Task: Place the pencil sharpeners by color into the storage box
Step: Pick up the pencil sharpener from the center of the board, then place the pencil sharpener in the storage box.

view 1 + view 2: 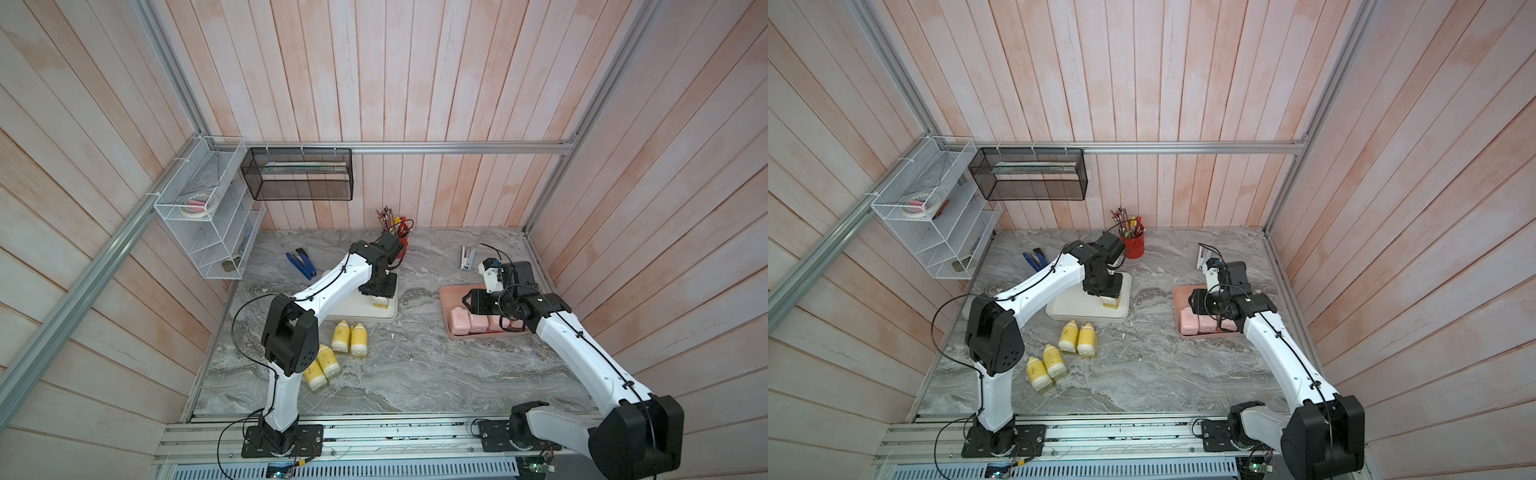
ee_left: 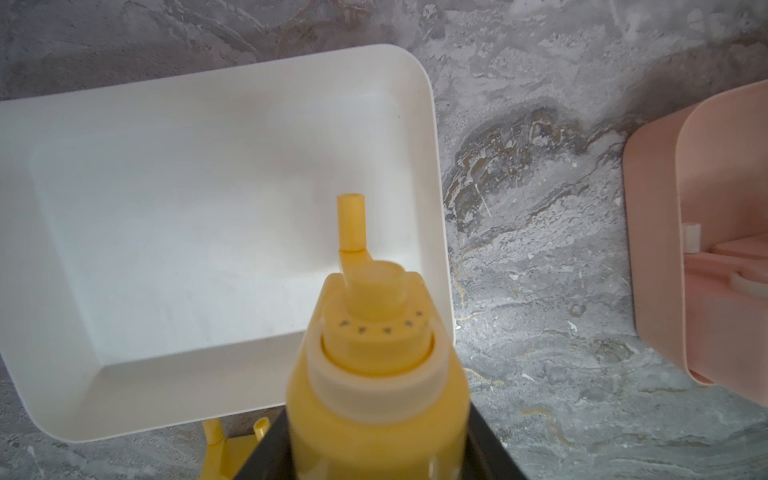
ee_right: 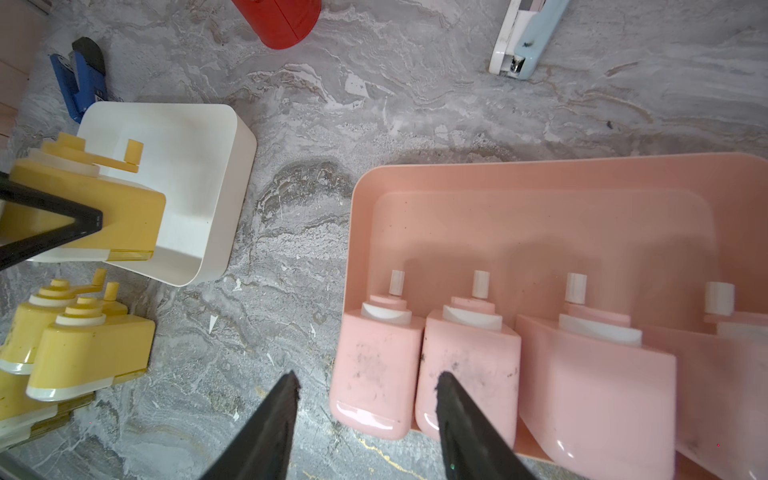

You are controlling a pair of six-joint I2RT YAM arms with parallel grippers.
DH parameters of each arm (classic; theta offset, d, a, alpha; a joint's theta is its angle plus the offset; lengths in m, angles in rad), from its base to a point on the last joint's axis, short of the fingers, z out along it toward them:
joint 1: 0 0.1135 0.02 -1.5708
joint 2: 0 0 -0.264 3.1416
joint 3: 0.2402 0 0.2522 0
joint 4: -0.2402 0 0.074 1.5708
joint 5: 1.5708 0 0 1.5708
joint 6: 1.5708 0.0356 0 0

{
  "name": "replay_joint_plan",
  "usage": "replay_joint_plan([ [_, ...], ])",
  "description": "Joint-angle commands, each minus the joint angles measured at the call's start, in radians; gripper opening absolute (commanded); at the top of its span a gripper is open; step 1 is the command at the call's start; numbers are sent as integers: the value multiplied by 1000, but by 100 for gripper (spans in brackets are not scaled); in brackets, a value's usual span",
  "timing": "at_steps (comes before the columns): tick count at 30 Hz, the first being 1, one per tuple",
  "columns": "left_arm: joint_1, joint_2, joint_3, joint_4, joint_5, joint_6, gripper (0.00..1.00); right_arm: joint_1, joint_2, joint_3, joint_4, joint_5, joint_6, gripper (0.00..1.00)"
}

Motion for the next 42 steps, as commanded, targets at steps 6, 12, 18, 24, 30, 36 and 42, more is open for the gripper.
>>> replay_joint_plan([
  [6, 13, 48, 45, 29, 29, -42, 38, -11, 19, 33, -30, -4, -40, 57],
  [12, 11, 54, 7, 57, 47, -65, 38, -15, 14, 32, -25, -14, -40, 57],
  [18, 8, 54, -39, 84, 50, -86, 38, -17, 15, 34, -24, -20, -43, 58],
  [24, 3, 61, -82, 107, 57, -107, 38, -17, 15, 32, -22, -23, -44, 58],
  [30, 2, 75, -99, 107, 56, -109, 38, -17, 13, 25, -16, -31, -43, 58],
  [36, -1, 89, -95, 105, 60, -111, 38, -18, 11, 24, -16, -31, -43, 58],
  [42, -6, 98, -85, 104, 66, -122, 38, -18, 8, 23, -16, -30, -44, 58],
])
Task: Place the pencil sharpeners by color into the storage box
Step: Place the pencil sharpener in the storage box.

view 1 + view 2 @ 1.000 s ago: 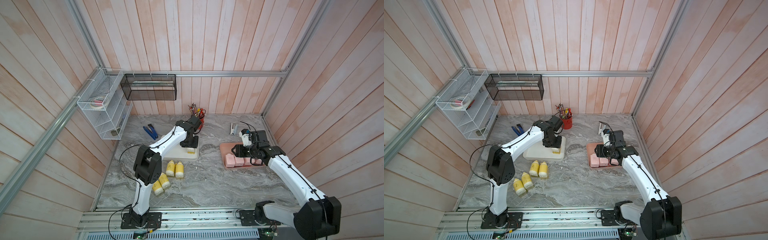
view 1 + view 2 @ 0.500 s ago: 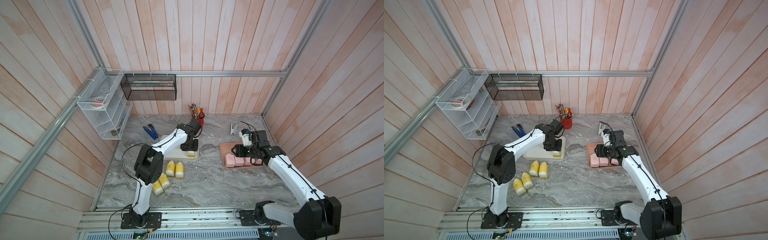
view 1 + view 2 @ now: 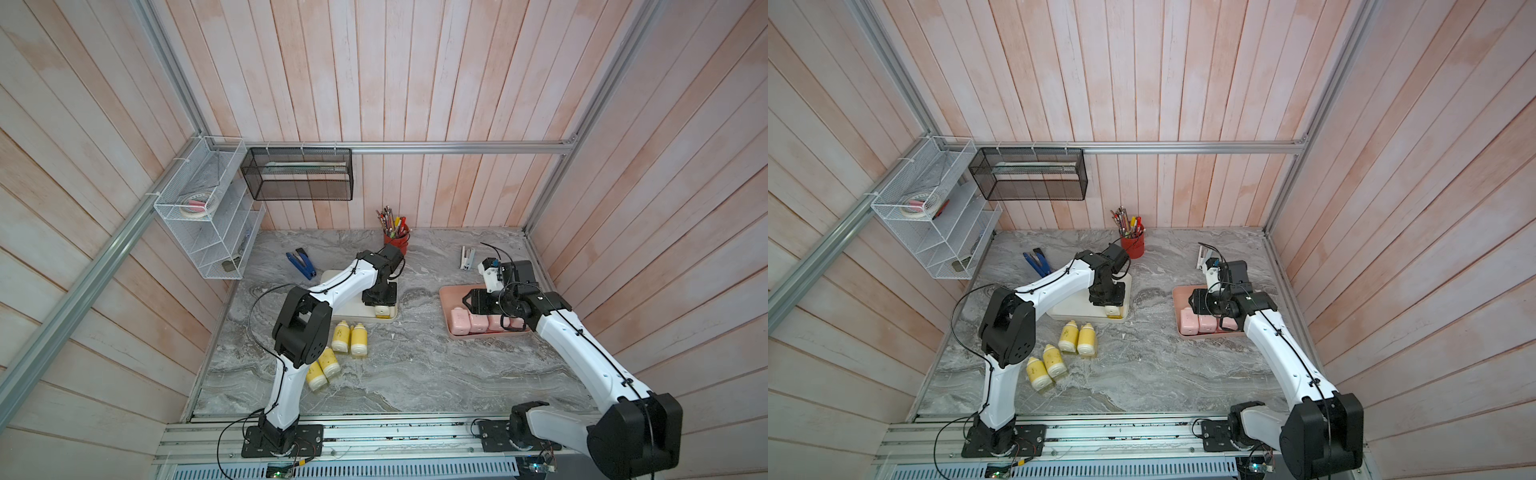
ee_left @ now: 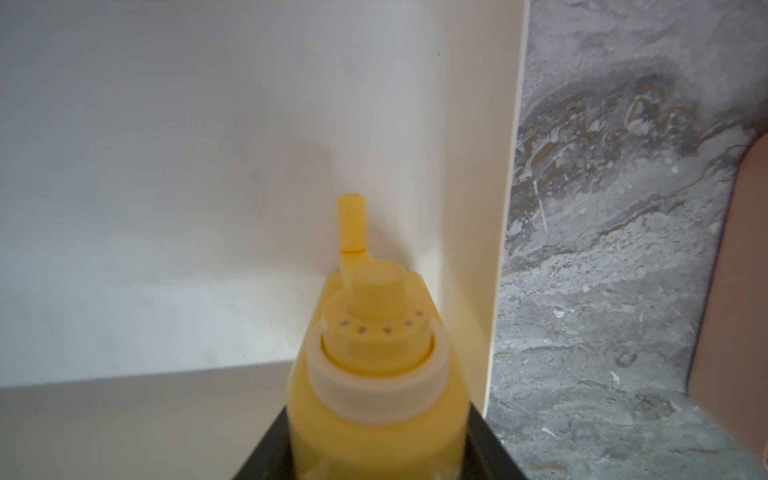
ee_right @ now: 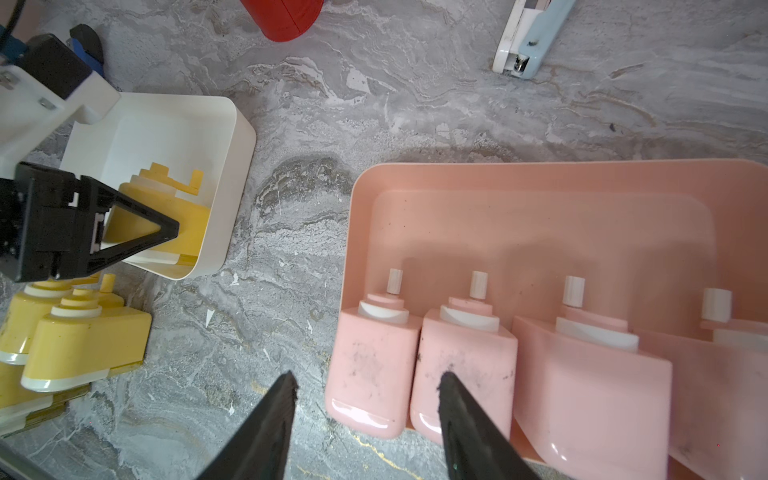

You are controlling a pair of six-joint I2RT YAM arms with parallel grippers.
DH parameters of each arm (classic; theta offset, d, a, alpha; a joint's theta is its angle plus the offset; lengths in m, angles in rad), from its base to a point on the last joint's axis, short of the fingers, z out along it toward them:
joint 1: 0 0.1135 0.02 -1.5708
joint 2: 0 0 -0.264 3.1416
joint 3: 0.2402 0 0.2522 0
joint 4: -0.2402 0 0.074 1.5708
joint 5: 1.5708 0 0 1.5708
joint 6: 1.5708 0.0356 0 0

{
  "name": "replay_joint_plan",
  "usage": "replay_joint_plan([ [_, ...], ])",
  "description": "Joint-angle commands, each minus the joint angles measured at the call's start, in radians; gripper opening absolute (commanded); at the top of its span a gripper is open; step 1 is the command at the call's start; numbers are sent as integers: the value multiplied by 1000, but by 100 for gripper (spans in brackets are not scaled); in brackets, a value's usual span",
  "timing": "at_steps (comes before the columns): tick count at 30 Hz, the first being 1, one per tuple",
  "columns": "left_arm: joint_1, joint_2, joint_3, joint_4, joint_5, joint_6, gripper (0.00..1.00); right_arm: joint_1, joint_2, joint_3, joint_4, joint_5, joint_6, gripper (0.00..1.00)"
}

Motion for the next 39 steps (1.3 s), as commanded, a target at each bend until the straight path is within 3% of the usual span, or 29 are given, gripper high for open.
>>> replay_joint_plan([
  [1, -12, 17, 6, 17, 11, -16, 38, -6, -8, 19, -6, -14, -14, 58],
  [21, -15, 61, 31, 25, 24, -58, 38, -6, -12, 13, -2, -25, -14, 58],
  [39, -15, 58, 34, 18, 10, -63, 65, -5, -16, 14, -3, -27, -15, 58],
])
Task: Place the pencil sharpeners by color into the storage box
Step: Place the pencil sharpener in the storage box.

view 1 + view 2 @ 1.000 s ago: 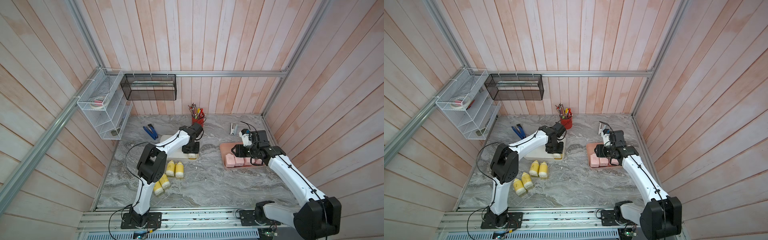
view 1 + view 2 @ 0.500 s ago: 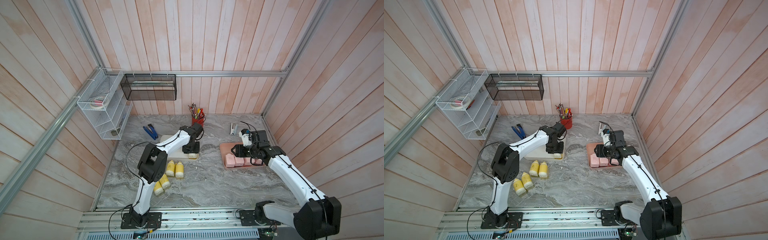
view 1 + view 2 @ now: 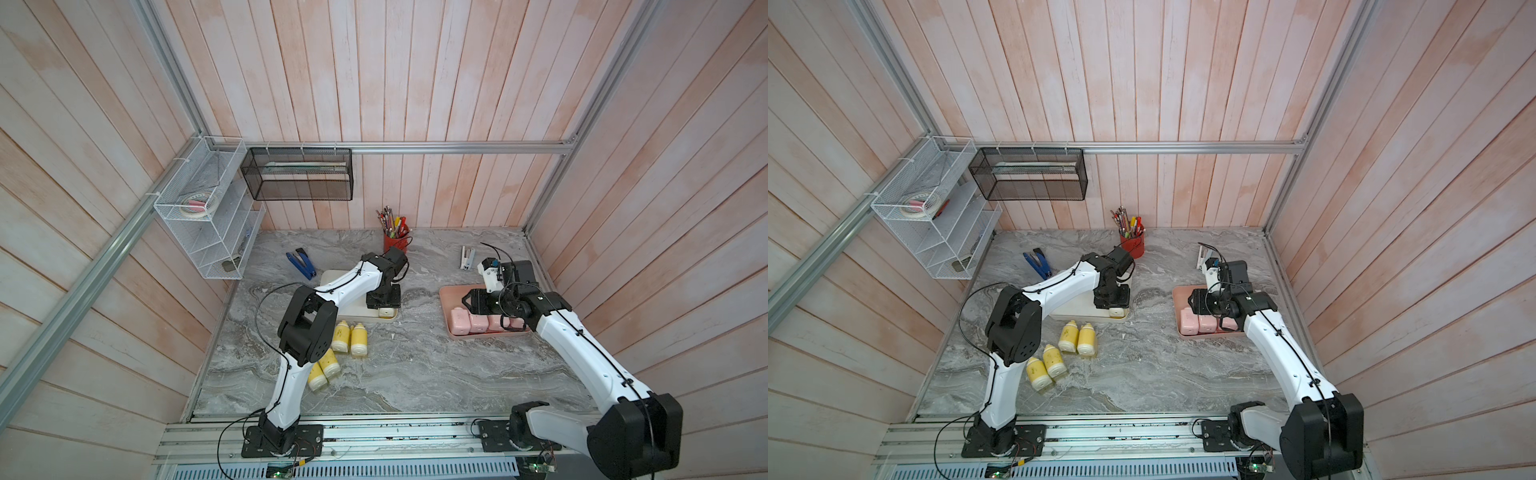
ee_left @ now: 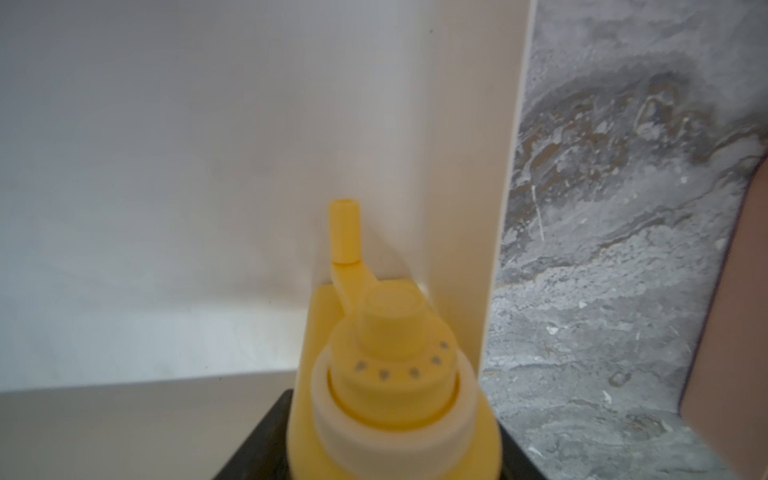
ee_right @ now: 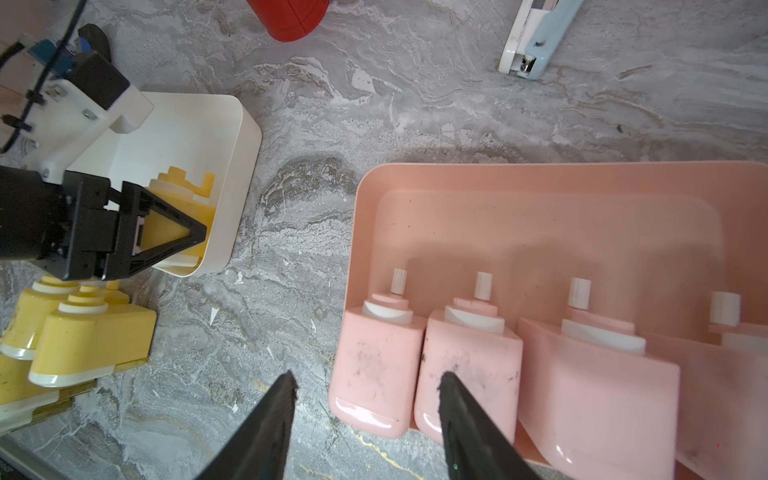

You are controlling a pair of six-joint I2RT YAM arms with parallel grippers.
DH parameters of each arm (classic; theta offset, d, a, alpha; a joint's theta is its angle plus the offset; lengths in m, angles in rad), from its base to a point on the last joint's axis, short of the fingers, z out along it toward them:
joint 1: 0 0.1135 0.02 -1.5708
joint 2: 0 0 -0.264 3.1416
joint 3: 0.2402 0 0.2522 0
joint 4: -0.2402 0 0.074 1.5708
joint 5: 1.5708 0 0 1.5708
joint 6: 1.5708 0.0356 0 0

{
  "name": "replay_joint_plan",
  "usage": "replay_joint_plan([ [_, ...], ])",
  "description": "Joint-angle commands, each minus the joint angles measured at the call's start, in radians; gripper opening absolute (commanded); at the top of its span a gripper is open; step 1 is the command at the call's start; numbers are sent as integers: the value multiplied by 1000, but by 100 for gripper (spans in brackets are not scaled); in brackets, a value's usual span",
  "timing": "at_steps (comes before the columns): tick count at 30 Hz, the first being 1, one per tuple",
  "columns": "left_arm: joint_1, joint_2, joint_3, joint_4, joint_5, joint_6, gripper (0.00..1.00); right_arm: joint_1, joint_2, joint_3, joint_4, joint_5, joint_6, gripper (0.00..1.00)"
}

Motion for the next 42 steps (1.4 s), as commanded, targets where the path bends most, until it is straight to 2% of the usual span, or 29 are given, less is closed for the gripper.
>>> replay_joint_plan([
  [1, 1, 12, 19, 2, -8, 0, 66, -5, -15, 15, -5, -13, -11, 58],
  [15, 0, -63, 56, -18, -64, -12, 67, -5, -24, 11, -4, -13, -10, 58],
  [27, -26, -207, 93, -54, -150, -15, 69, -4, -13, 30, -25, 5, -2, 58],
  [33, -55, -335, -11, -26, -182, -32, 69, -5, -15, 39, -50, 41, 2, 58],
  [42, -78, -570, -260, -16, -188, -67, 69, -5, 18, 49, -45, 91, 19, 58],
])
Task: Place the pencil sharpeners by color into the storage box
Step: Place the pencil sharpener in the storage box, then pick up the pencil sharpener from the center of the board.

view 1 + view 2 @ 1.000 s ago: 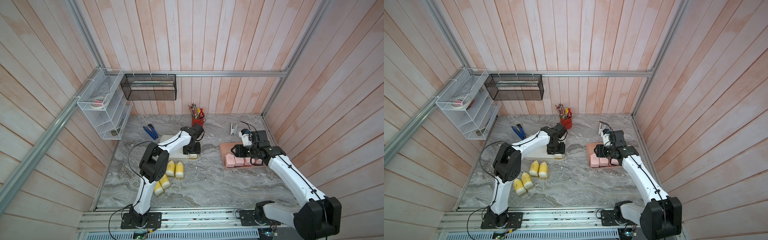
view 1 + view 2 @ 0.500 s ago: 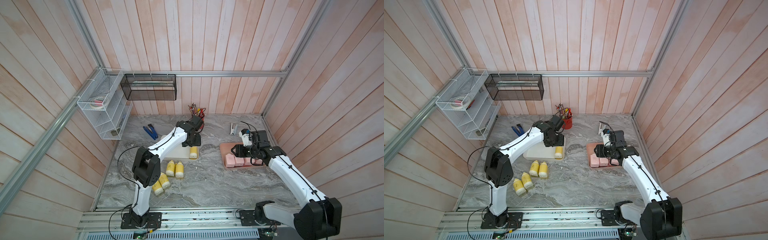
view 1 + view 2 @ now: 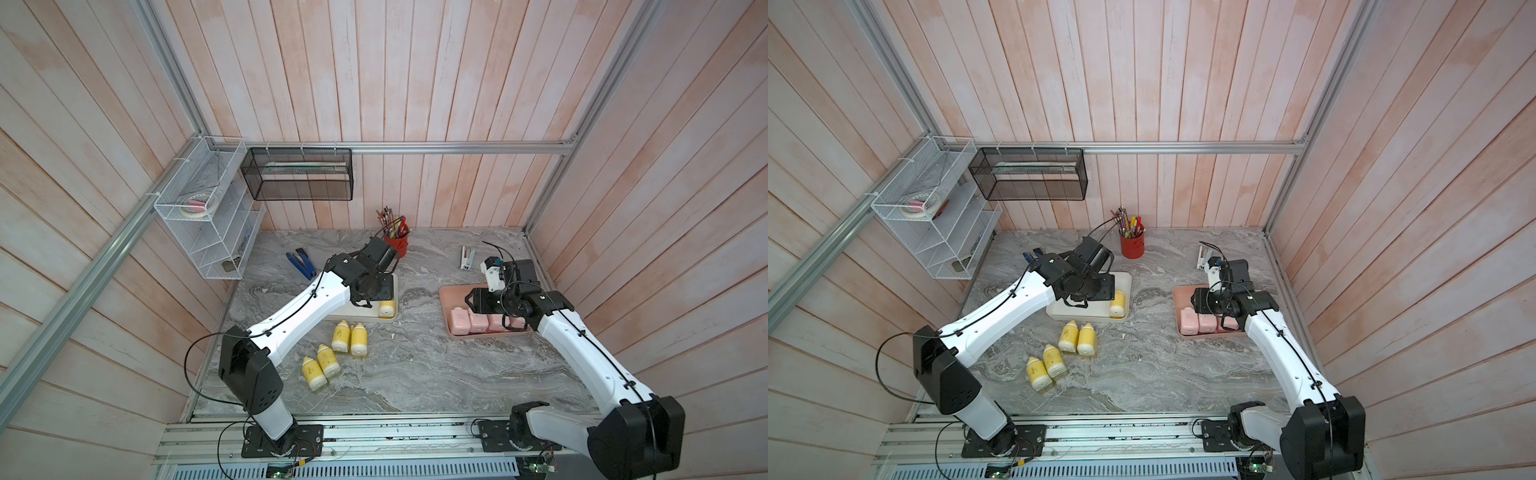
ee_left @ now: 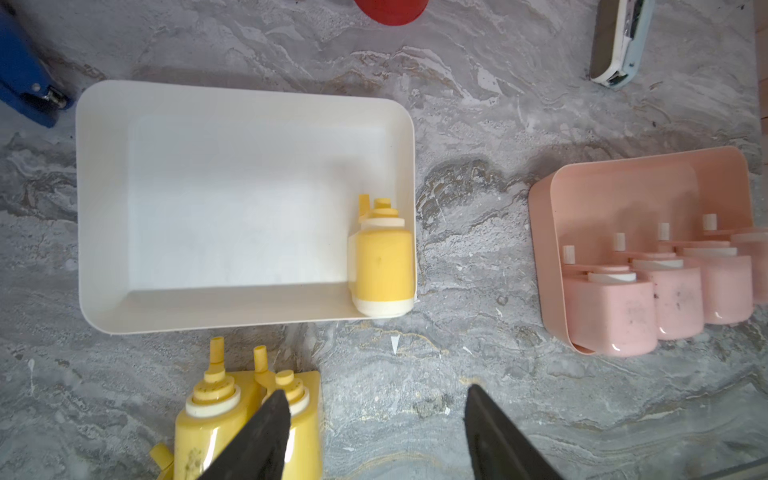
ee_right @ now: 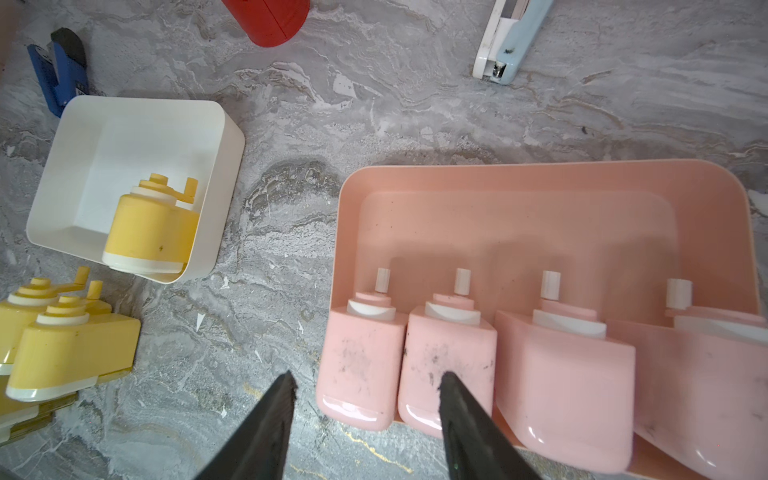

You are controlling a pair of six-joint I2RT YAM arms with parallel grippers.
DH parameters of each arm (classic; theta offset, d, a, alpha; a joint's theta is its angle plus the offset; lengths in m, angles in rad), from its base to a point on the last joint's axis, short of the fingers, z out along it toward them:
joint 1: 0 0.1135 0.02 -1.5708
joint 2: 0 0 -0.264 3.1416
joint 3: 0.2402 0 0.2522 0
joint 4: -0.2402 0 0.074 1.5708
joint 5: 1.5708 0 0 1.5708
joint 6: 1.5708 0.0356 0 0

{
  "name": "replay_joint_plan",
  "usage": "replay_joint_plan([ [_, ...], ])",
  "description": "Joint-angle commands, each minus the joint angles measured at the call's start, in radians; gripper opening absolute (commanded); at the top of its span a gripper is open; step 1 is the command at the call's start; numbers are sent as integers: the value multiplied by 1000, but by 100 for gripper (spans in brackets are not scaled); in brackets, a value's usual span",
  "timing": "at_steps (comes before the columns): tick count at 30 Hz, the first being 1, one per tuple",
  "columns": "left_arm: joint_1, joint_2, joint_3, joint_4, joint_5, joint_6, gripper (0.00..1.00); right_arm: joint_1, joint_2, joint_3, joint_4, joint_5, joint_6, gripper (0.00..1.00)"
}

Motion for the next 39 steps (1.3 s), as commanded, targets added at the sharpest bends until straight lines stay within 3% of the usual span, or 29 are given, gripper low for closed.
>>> replay_joint_plan([
  [1, -17, -64, -63, -14, -26, -31, 69, -4, 23, 23, -12, 32, 13, 59],
  [9, -63, -189, -227, -32, -29, -110, 69, -6, 55, 34, 0, 15, 17, 58],
  [20, -75, -201, -384, 70, 57, -131, 66, -5, 46, 10, 7, 8, 14, 58],
  [39, -61, -120, -424, 107, 67, -150, 67, -5, 86, 8, 27, -14, -2, 58],
])
